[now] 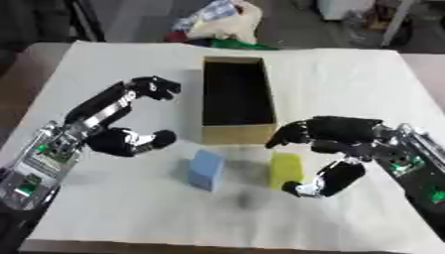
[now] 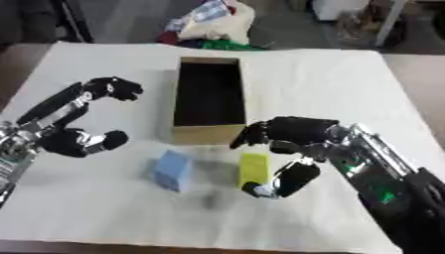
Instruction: Pick up objects on the table and place them in the box.
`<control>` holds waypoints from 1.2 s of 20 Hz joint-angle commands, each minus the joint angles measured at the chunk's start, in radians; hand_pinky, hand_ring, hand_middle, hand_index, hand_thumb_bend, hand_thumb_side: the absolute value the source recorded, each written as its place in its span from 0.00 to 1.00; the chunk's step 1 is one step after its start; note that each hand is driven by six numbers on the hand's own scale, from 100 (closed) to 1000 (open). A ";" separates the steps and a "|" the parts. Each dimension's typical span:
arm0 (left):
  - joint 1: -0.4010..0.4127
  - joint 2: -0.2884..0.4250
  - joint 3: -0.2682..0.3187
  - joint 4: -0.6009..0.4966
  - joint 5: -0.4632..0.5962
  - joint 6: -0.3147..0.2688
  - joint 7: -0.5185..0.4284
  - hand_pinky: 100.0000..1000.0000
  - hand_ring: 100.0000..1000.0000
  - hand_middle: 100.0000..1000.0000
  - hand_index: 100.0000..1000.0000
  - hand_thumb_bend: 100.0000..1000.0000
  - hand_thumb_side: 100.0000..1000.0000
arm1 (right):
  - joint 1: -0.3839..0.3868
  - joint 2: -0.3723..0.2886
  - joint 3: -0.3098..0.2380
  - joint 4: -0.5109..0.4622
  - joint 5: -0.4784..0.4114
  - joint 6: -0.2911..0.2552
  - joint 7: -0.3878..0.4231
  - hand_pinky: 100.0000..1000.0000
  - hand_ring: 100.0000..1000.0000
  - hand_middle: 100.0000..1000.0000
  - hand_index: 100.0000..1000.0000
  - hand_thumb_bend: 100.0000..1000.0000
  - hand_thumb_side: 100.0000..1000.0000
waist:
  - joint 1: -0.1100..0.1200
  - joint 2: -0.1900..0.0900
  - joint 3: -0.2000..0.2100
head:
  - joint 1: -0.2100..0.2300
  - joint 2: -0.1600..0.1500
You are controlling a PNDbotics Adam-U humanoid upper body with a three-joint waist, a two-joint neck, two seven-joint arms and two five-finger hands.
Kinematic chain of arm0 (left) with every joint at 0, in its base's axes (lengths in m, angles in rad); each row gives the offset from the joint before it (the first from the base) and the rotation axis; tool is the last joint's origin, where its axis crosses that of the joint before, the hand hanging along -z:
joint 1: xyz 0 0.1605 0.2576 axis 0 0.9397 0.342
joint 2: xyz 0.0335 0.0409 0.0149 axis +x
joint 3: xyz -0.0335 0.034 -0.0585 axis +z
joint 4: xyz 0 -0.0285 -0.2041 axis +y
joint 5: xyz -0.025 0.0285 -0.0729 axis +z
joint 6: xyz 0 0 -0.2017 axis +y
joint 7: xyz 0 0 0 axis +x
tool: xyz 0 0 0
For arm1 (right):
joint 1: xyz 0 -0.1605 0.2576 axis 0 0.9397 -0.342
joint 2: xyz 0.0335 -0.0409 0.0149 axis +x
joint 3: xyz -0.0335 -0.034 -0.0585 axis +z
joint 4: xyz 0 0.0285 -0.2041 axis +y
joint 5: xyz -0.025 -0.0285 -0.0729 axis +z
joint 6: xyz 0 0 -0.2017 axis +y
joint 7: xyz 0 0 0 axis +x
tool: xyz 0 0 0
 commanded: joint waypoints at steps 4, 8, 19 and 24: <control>-0.019 0.008 0.002 -0.007 0.006 -0.002 -0.010 0.80 0.78 0.80 0.92 0.48 0.80 | -0.014 0.004 -0.019 0.042 0.011 0.011 -0.012 0.80 0.78 0.81 0.91 0.22 0.57 | 0.002 -0.013 0.001 | -0.005 0.003; -0.019 0.006 0.002 -0.007 0.007 -0.002 -0.013 0.80 0.78 0.80 0.92 0.47 0.81 | -0.009 0.009 -0.032 0.071 0.028 0.015 -0.034 0.80 0.78 0.81 0.91 0.22 0.57 | 0.003 -0.011 0.000 | -0.006 0.000; -0.020 0.003 -0.001 -0.008 0.010 -0.002 -0.020 0.80 0.78 0.80 0.92 0.46 0.81 | -0.004 0.025 -0.041 0.151 0.068 0.007 -0.062 0.80 0.78 0.81 0.91 0.22 0.57 | 0.006 -0.008 0.002 | -0.008 -0.001; -0.021 0.002 -0.002 -0.008 0.010 -0.001 -0.022 0.80 0.78 0.80 0.92 0.46 0.81 | -0.002 0.026 -0.037 0.158 0.086 -0.003 -0.061 0.80 0.77 0.80 0.90 0.21 0.57 | 0.007 -0.009 0.001 | -0.006 0.004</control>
